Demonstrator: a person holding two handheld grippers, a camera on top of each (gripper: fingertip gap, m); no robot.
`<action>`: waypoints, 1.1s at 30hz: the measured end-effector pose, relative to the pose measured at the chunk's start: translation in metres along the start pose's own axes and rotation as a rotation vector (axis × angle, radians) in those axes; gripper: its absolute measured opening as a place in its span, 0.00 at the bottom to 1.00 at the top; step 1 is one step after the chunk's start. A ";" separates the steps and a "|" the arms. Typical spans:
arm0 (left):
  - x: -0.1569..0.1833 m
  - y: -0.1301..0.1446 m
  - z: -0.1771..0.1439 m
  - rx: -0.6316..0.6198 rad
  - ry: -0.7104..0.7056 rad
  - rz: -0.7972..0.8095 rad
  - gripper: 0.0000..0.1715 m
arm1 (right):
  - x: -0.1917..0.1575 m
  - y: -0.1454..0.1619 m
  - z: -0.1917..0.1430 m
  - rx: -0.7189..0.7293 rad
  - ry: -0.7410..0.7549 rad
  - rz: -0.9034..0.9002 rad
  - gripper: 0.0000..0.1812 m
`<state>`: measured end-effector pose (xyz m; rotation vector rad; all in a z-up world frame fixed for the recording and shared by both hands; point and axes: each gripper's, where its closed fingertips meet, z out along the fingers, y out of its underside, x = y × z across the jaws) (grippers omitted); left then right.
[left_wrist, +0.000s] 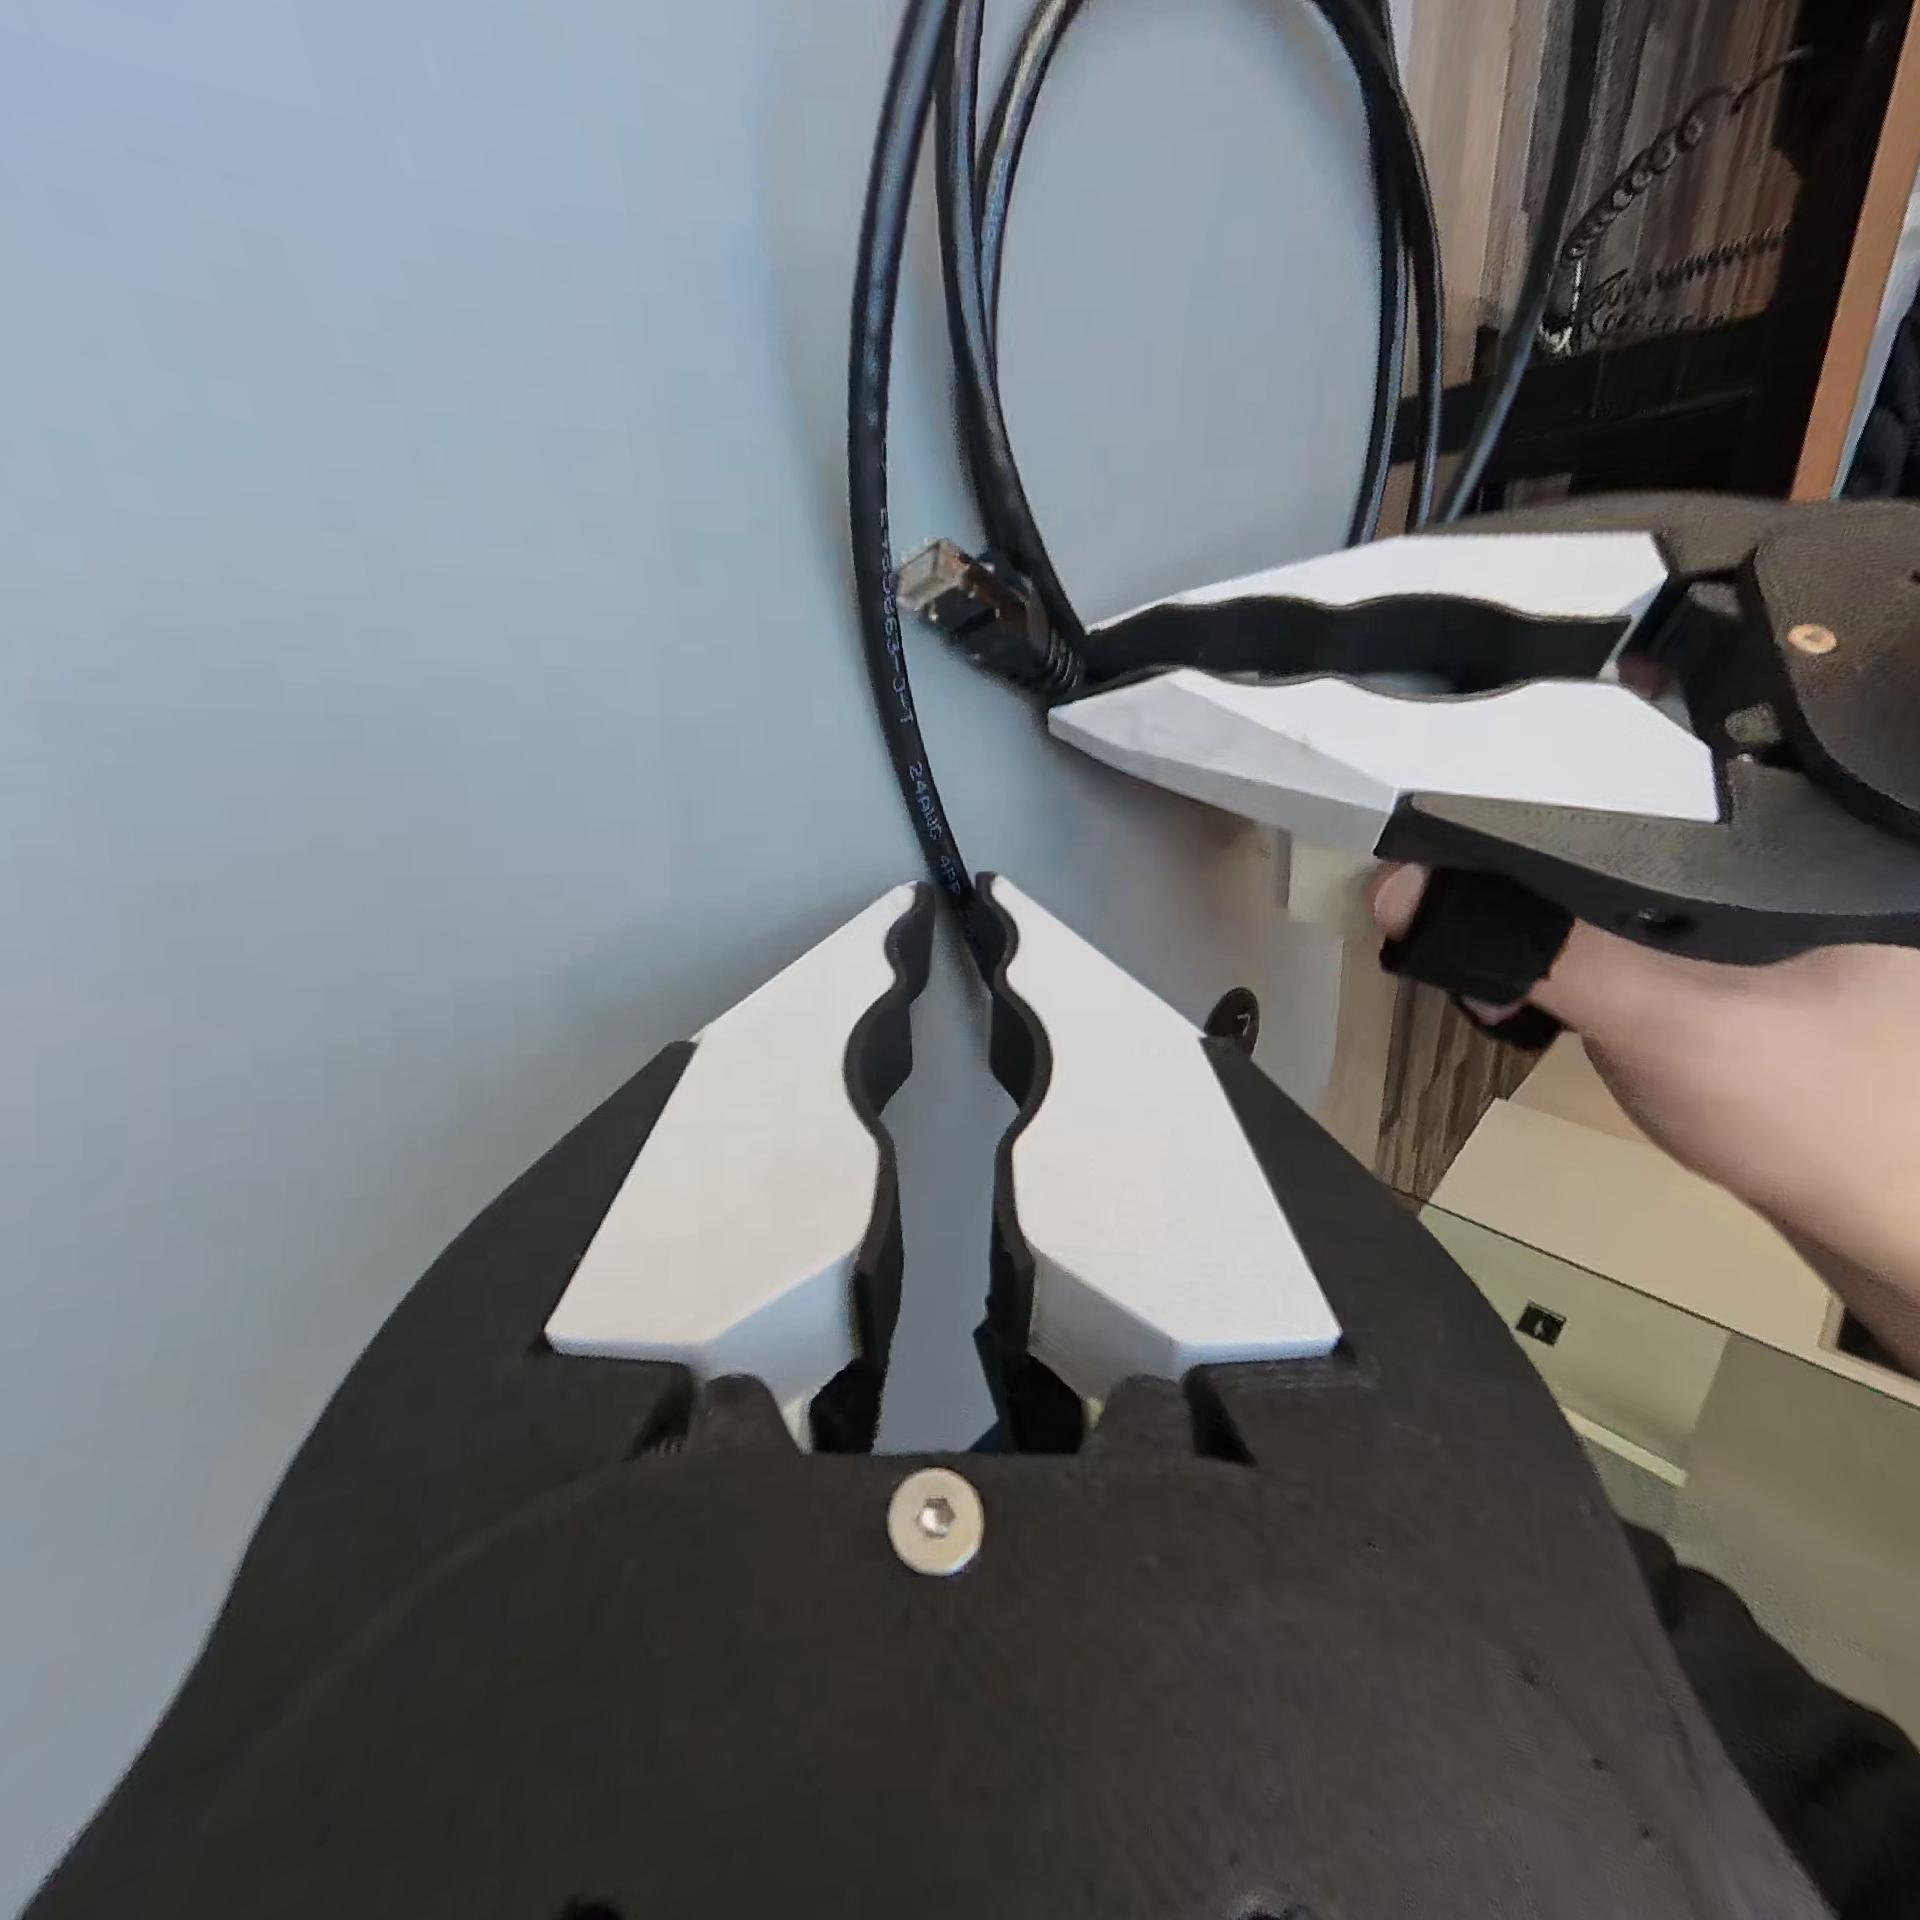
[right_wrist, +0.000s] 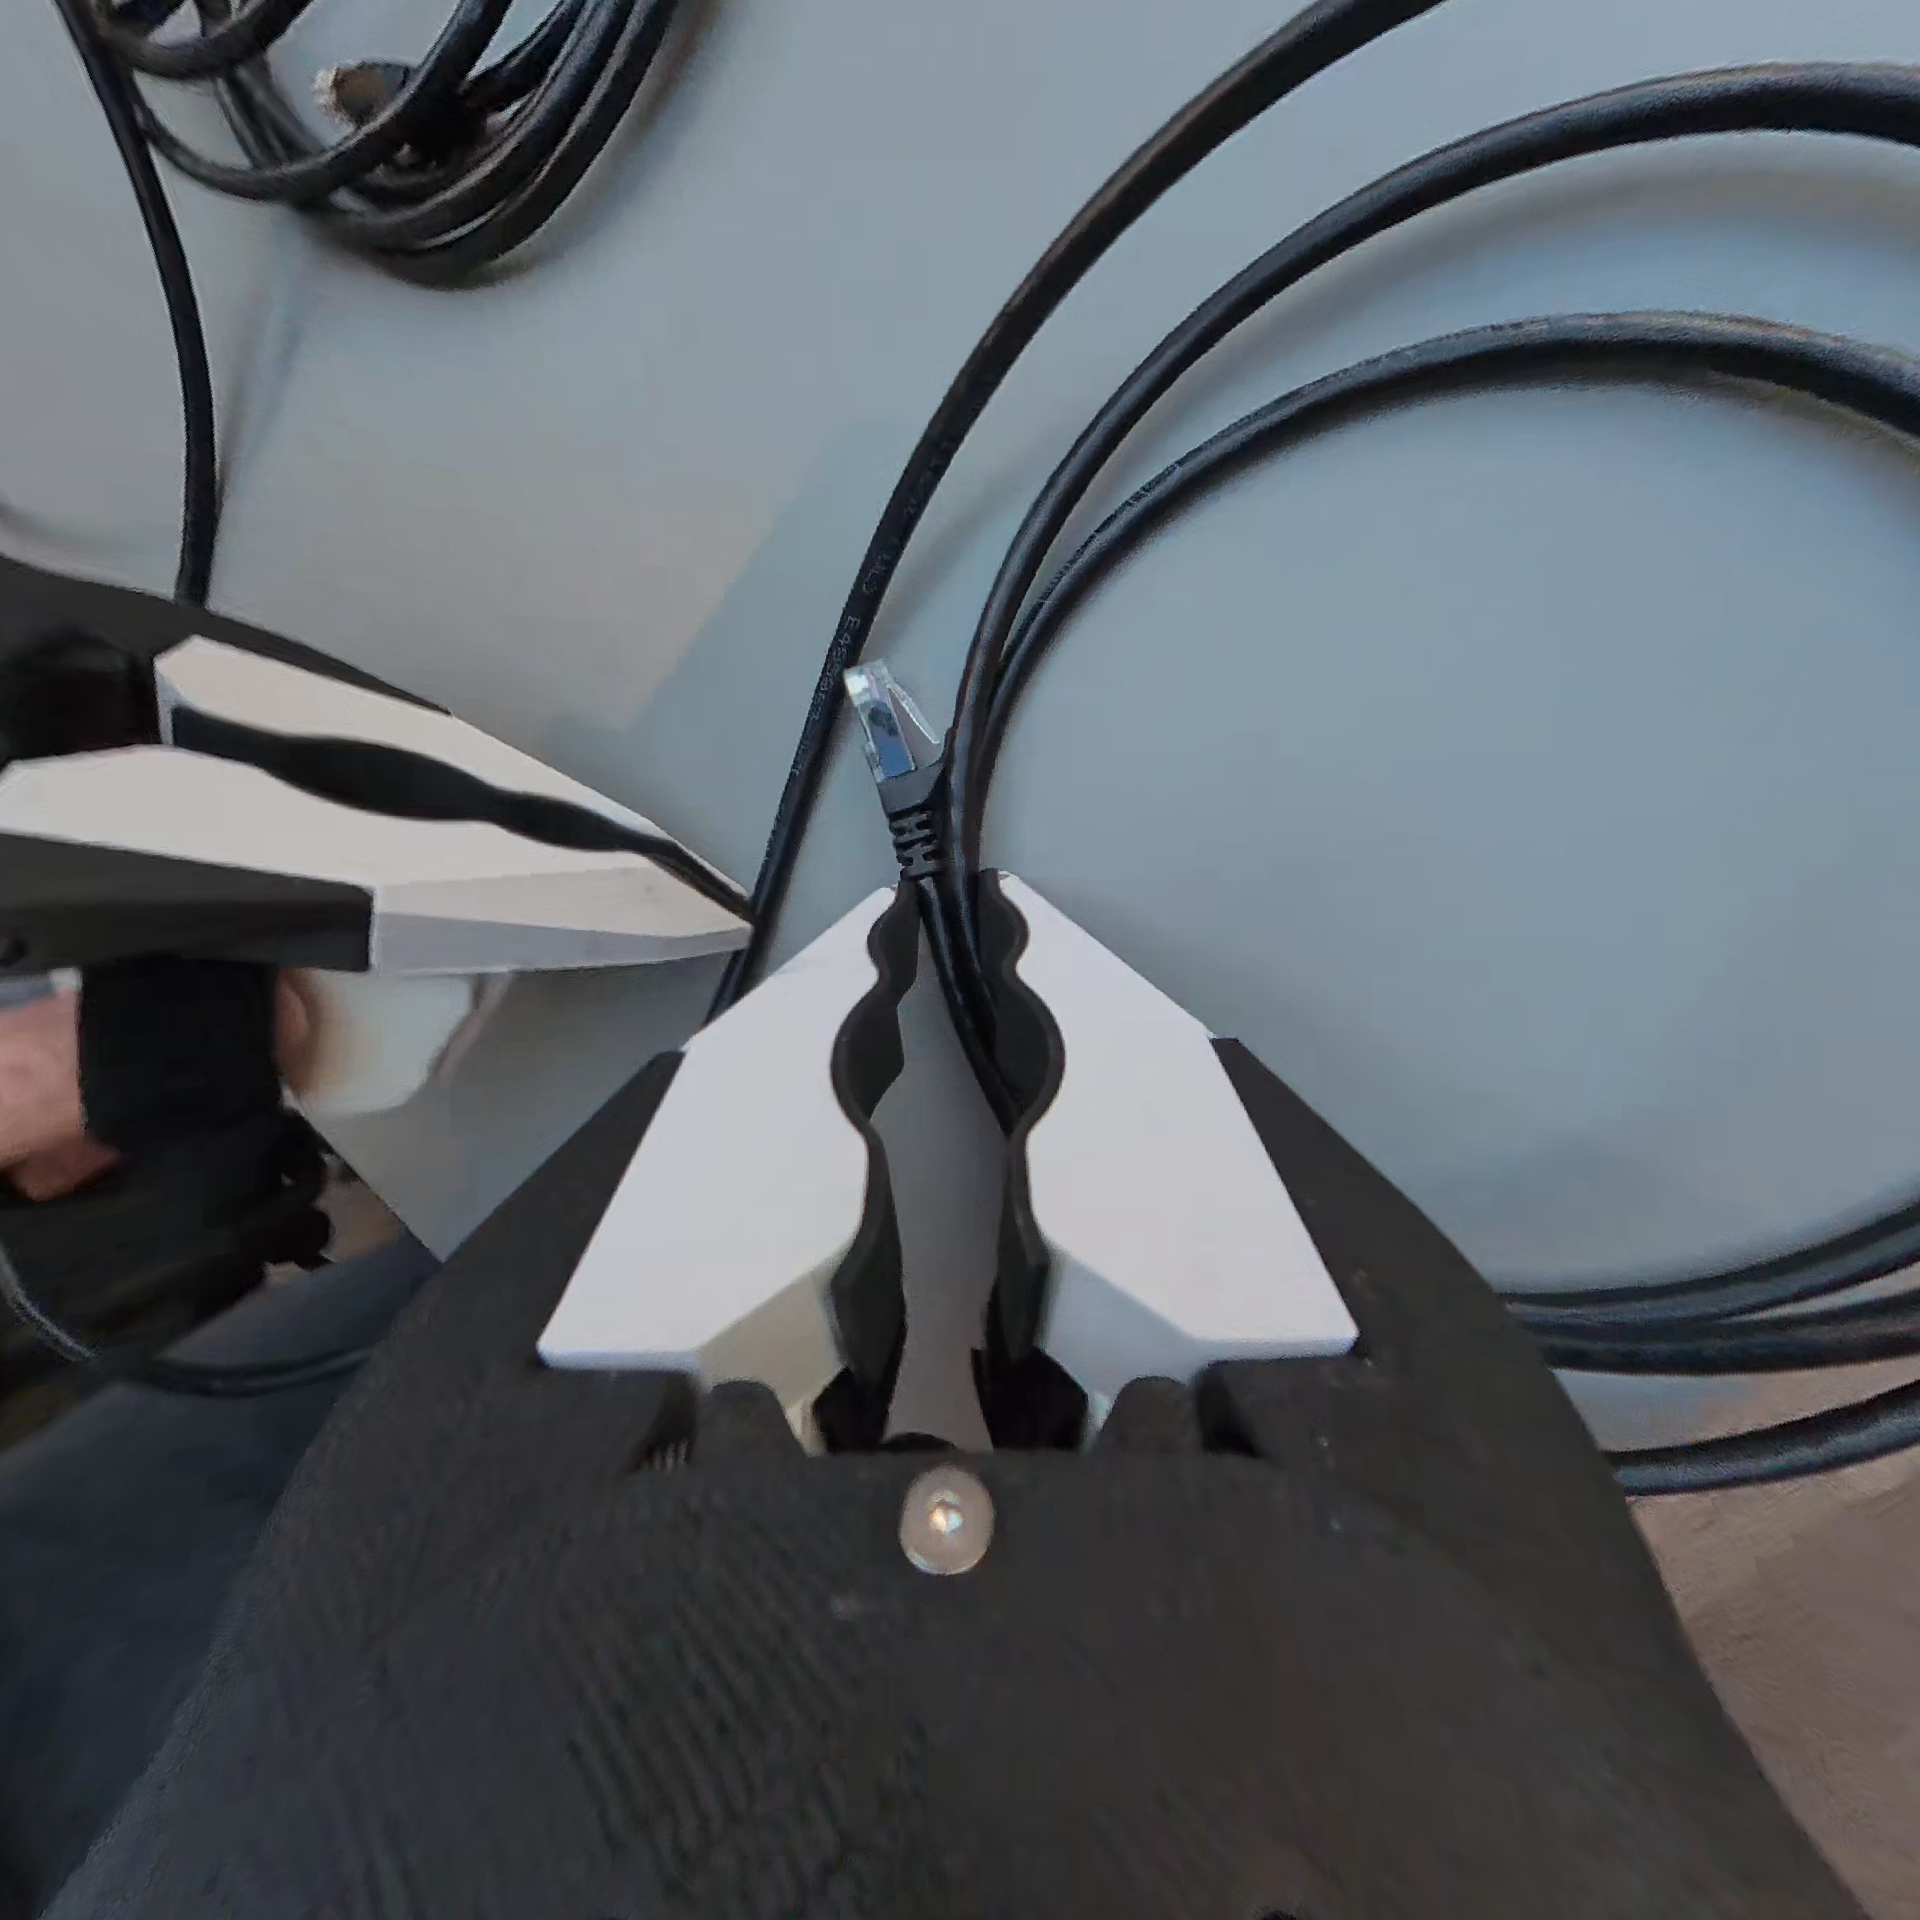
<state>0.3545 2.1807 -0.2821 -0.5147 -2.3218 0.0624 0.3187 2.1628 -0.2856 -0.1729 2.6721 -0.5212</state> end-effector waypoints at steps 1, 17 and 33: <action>0.000 -0.002 0.002 0.019 -0.003 -0.003 0.02 | -0.003 -0.001 0.002 0.002 0.004 0.078 0.05; 0.010 -0.005 -0.010 0.273 -0.054 -0.266 0.29 | -0.026 -0.008 0.008 -0.147 -0.330 0.266 0.11; 0.046 0.045 0.011 0.331 -0.069 -0.369 0.26 | -0.045 0.001 0.011 -0.303 -0.125 -0.180 0.27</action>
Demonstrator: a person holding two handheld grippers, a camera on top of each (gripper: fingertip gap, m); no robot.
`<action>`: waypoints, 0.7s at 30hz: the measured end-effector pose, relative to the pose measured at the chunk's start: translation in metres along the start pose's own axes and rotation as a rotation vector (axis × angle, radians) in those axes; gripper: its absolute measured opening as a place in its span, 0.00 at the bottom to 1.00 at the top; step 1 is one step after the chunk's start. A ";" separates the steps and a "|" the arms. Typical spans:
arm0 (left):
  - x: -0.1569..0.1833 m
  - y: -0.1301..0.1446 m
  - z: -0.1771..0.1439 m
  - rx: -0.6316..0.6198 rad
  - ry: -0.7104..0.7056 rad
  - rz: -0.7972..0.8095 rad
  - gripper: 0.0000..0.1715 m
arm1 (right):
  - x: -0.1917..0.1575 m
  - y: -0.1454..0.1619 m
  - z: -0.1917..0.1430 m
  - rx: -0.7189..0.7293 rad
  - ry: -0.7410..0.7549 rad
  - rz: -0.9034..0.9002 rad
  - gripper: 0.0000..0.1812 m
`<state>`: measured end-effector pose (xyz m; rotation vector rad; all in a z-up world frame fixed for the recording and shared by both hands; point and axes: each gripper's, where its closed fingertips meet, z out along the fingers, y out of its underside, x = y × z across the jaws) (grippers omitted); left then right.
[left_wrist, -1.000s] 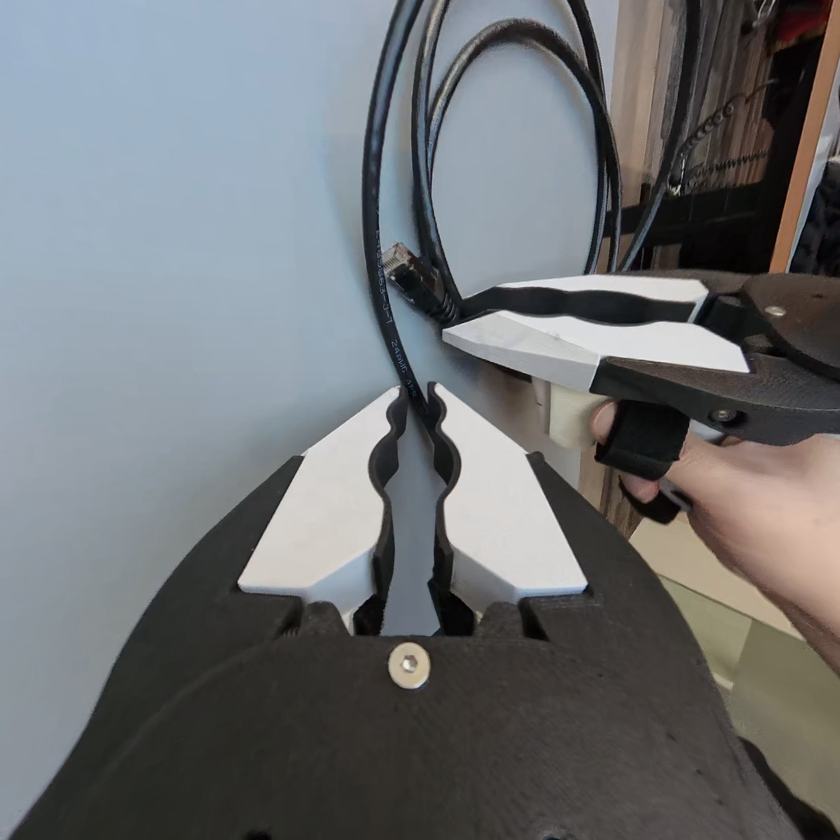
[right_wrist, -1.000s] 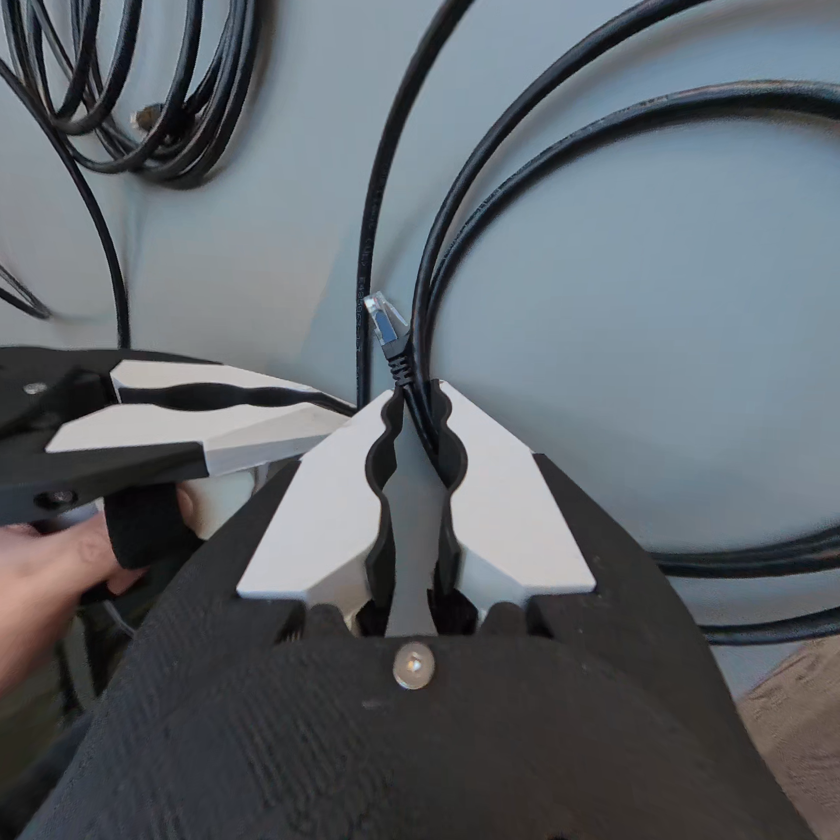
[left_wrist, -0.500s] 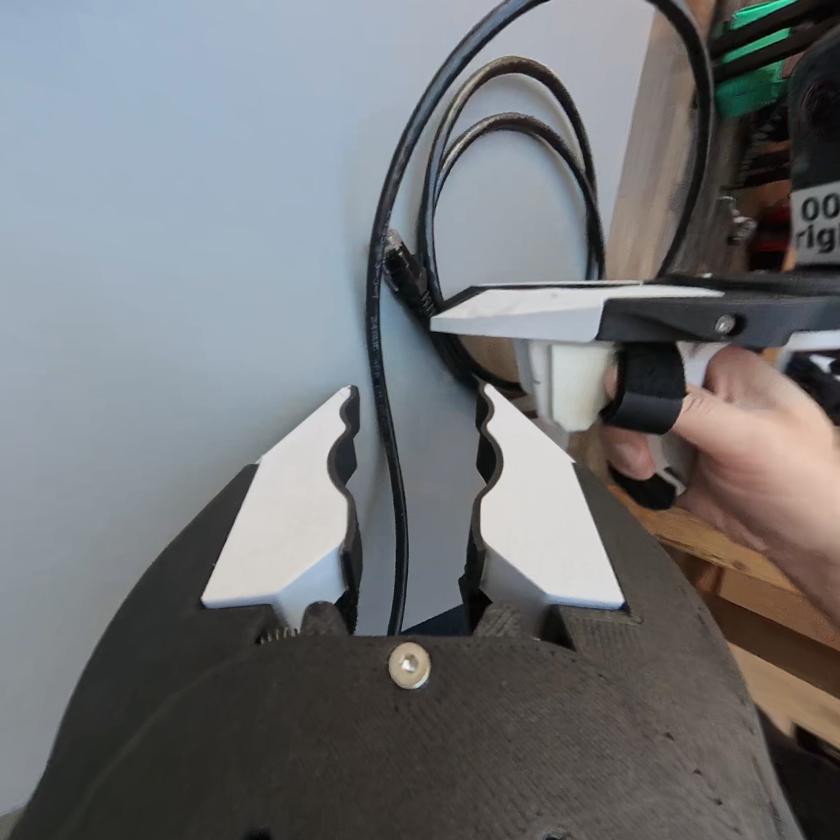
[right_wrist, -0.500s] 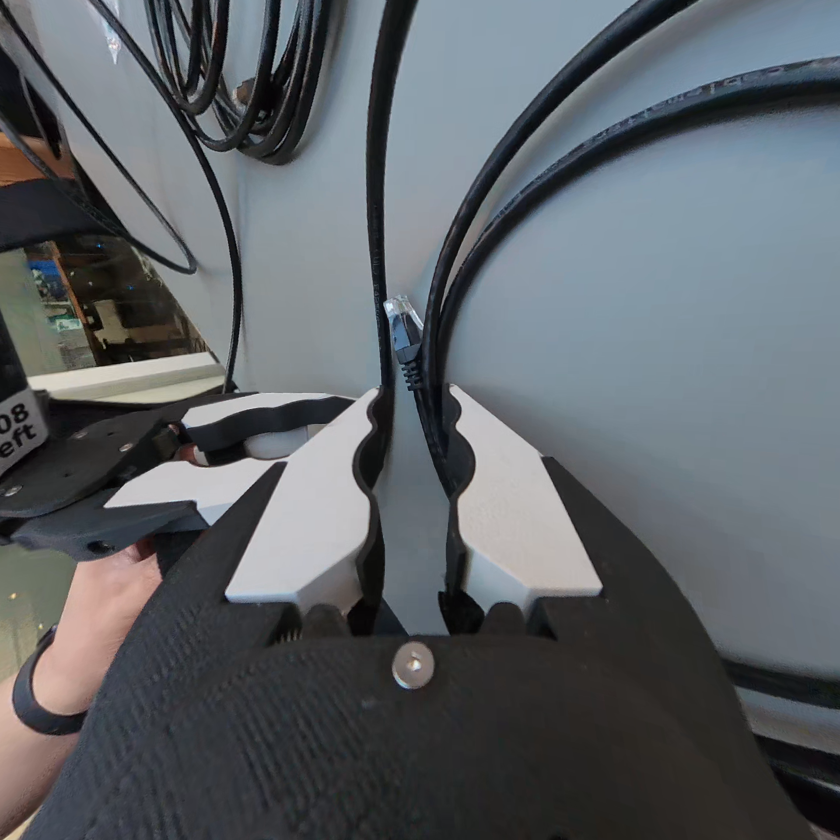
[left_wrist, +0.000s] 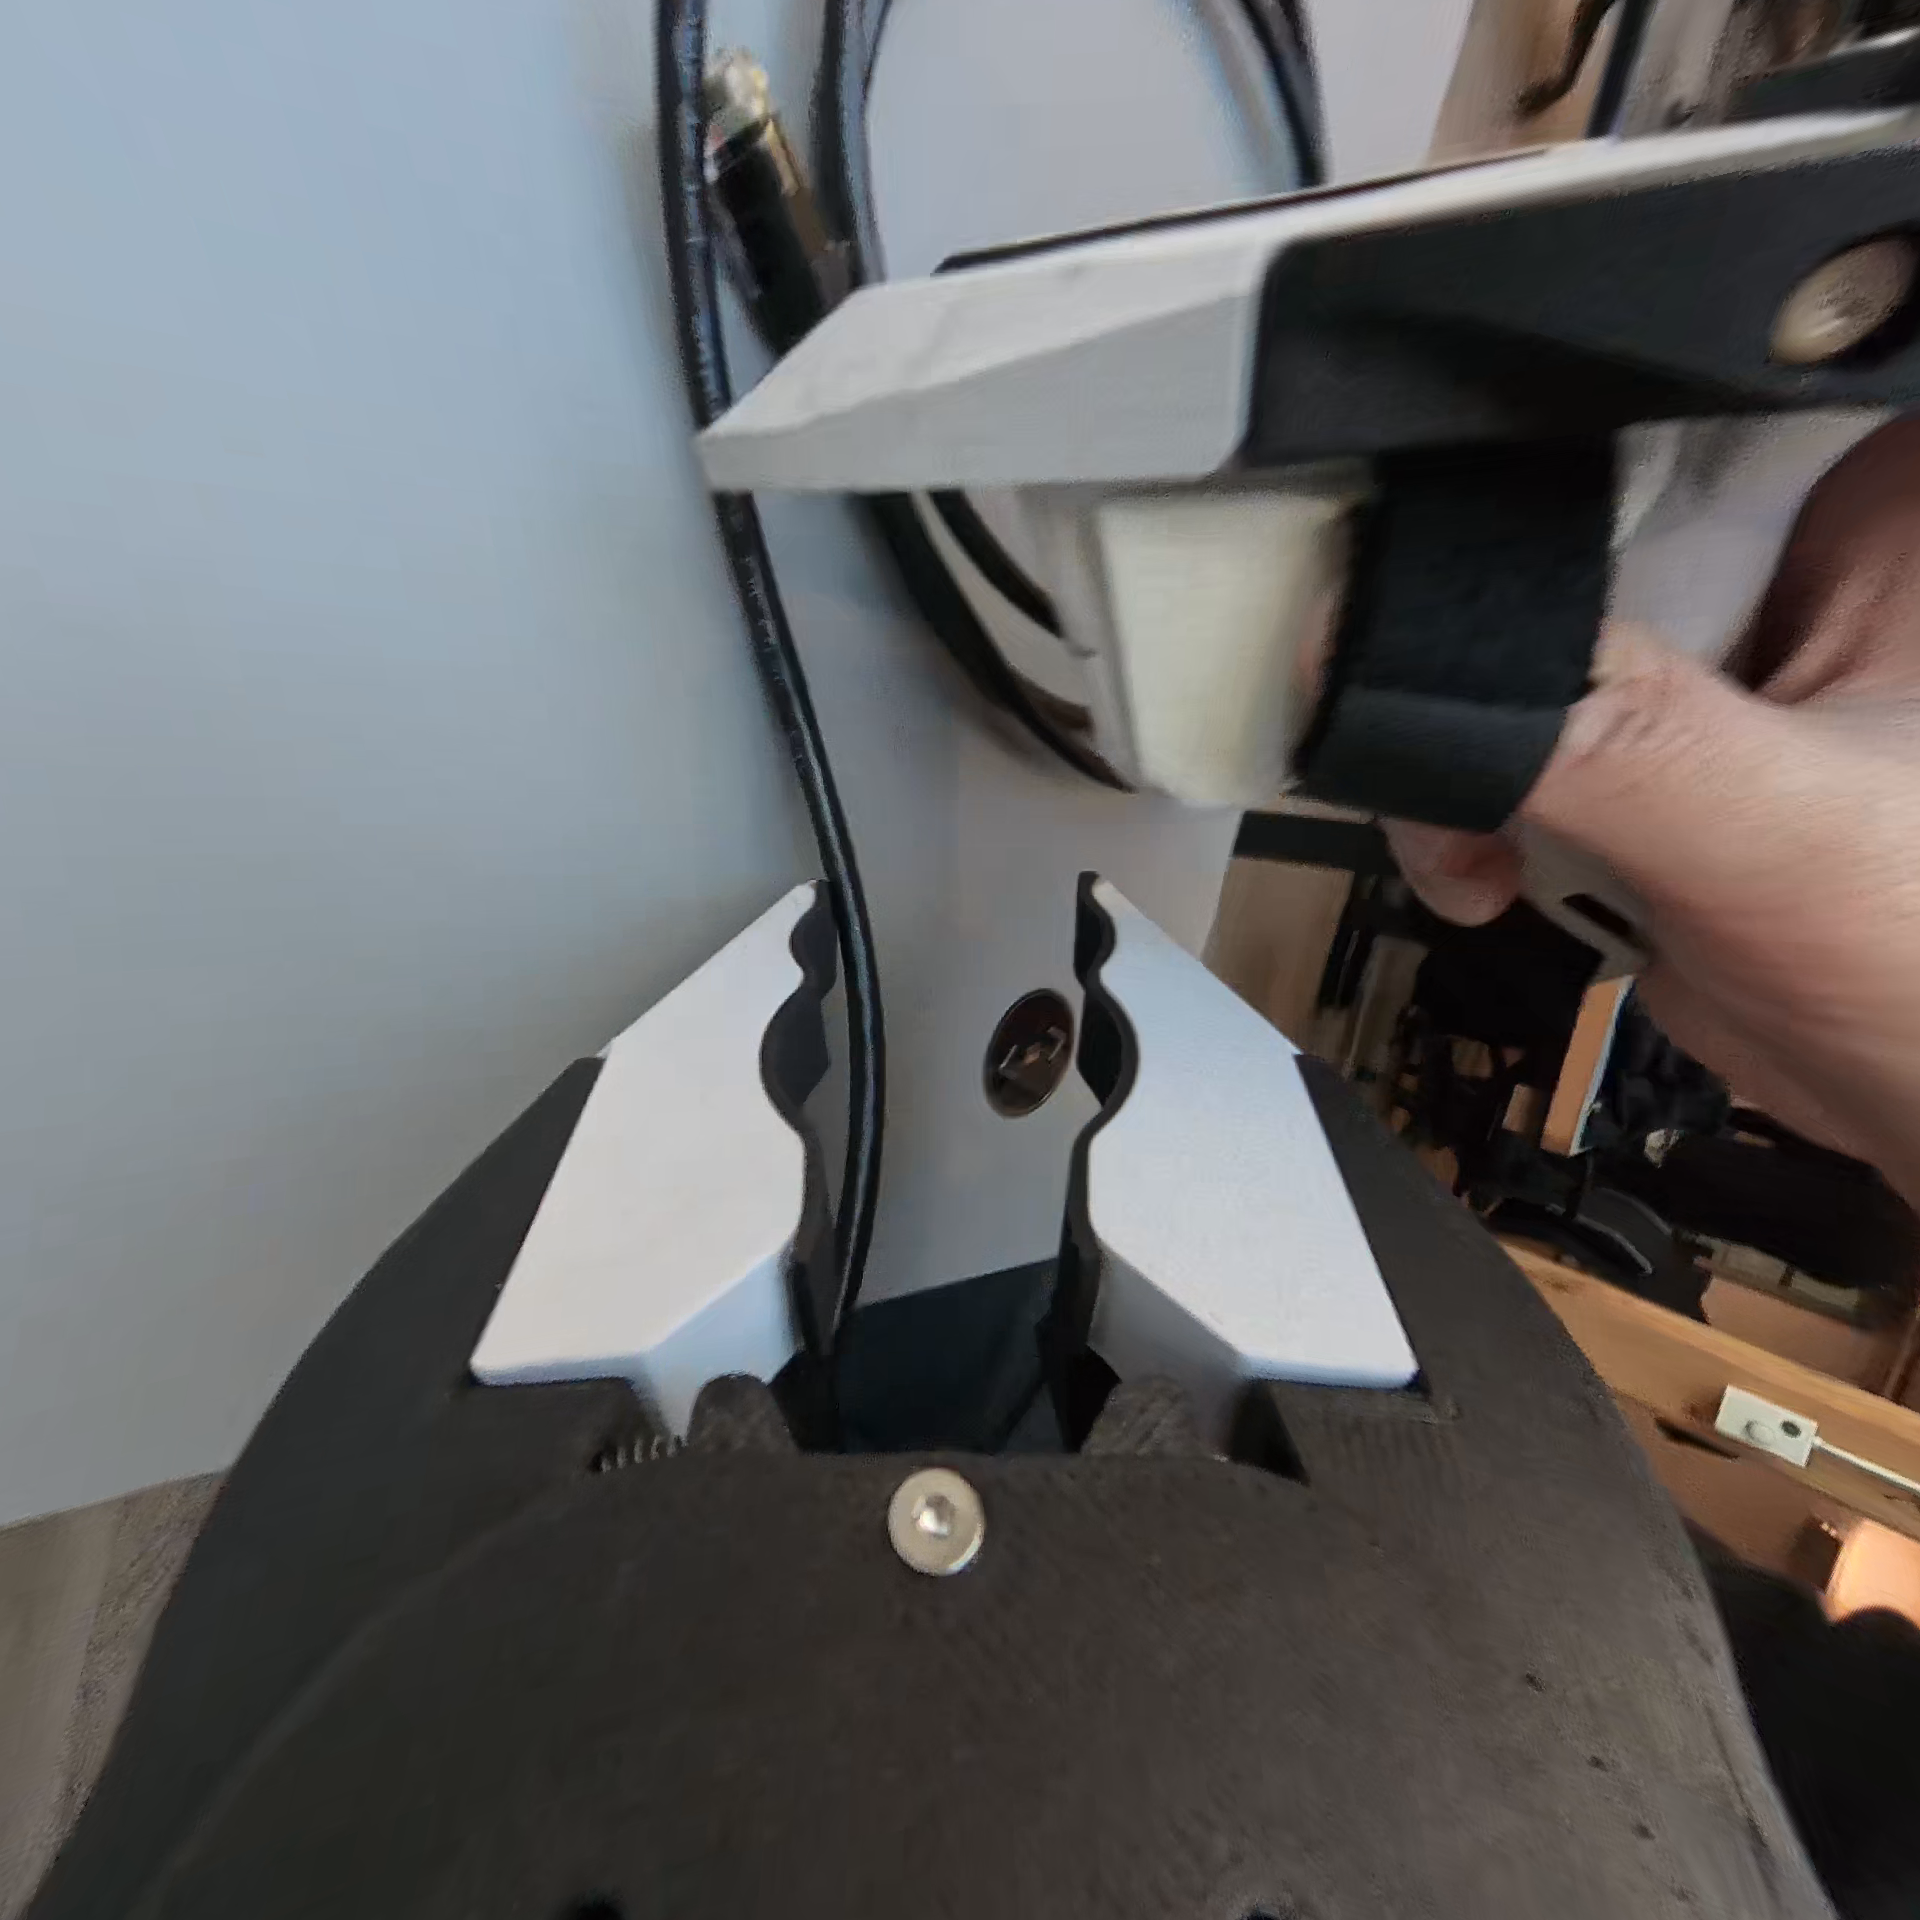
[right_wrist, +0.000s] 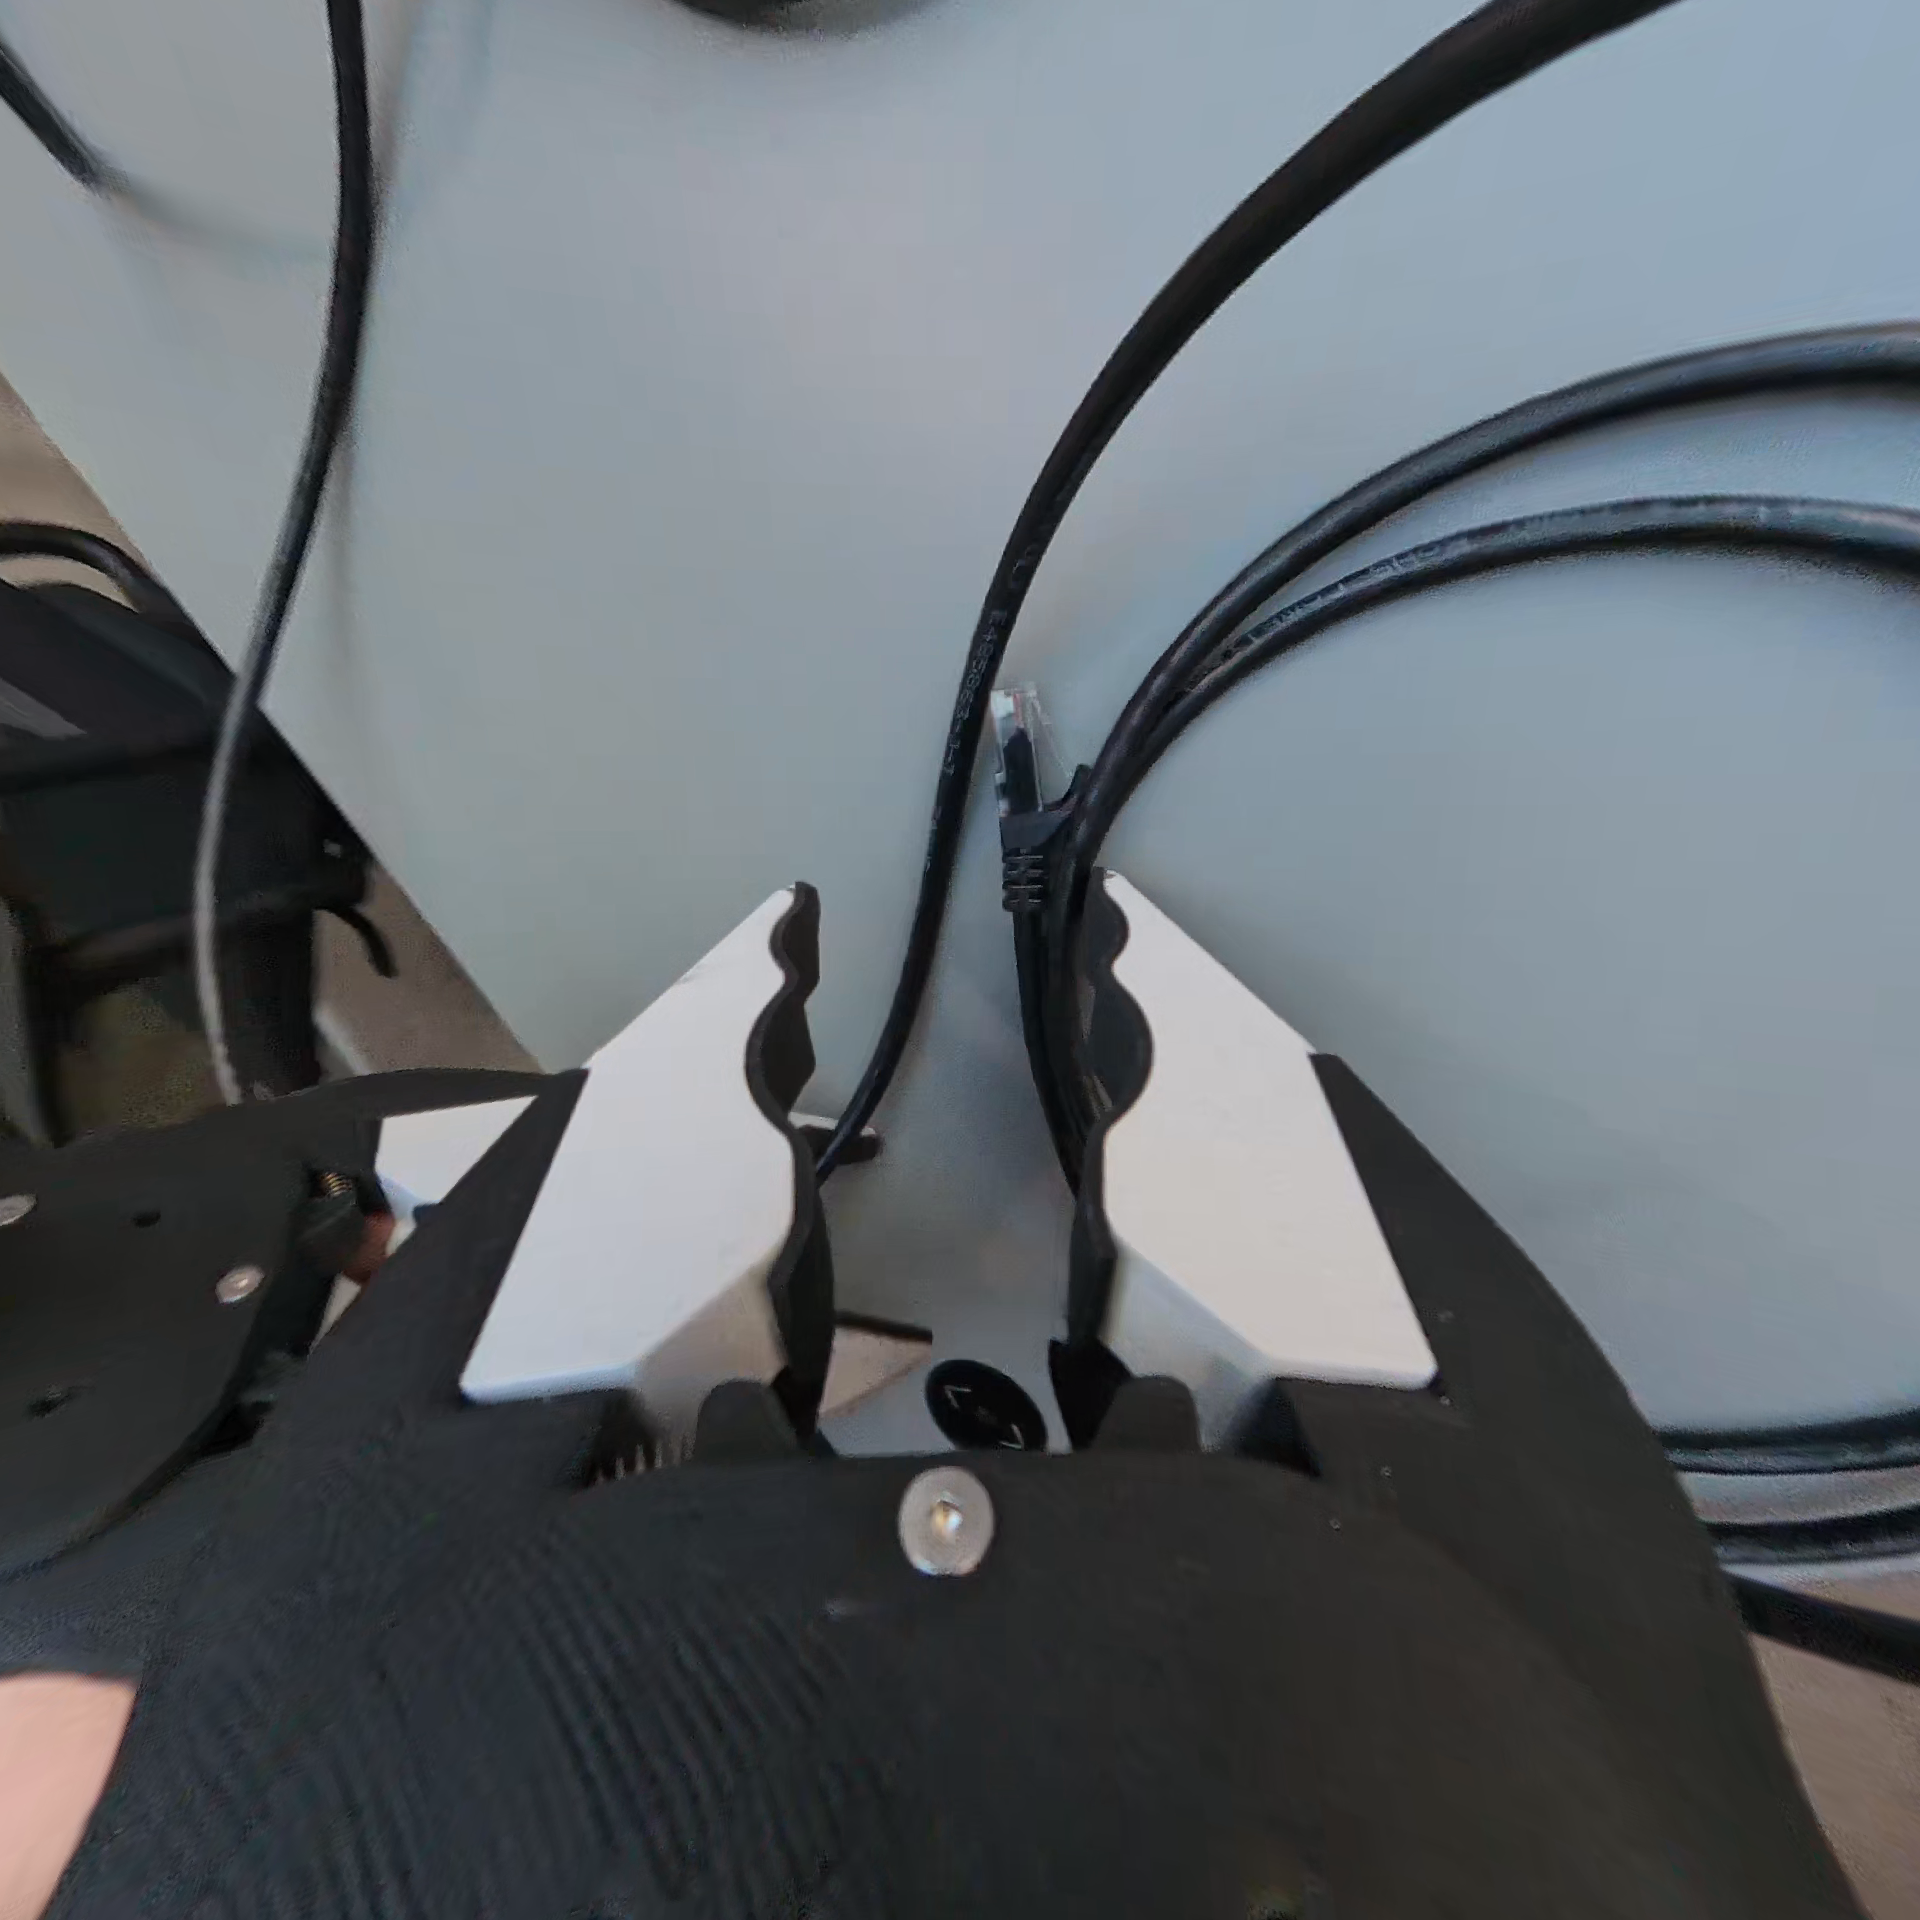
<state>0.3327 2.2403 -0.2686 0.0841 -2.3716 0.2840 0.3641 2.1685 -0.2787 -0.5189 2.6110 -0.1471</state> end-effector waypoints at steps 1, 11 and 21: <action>0.006 -0.002 0.003 0.039 0.032 -0.007 0.28 | 0.001 0.001 0.001 -0.014 0.054 -0.052 0.26; 0.031 0.010 -0.007 0.147 0.338 -0.009 0.25 | 0.013 0.007 0.005 -0.012 0.341 -0.278 0.10; 0.027 -0.070 -0.160 0.286 0.415 0.233 0.33 | -0.046 -0.018 -0.058 0.443 -0.273 0.096 0.09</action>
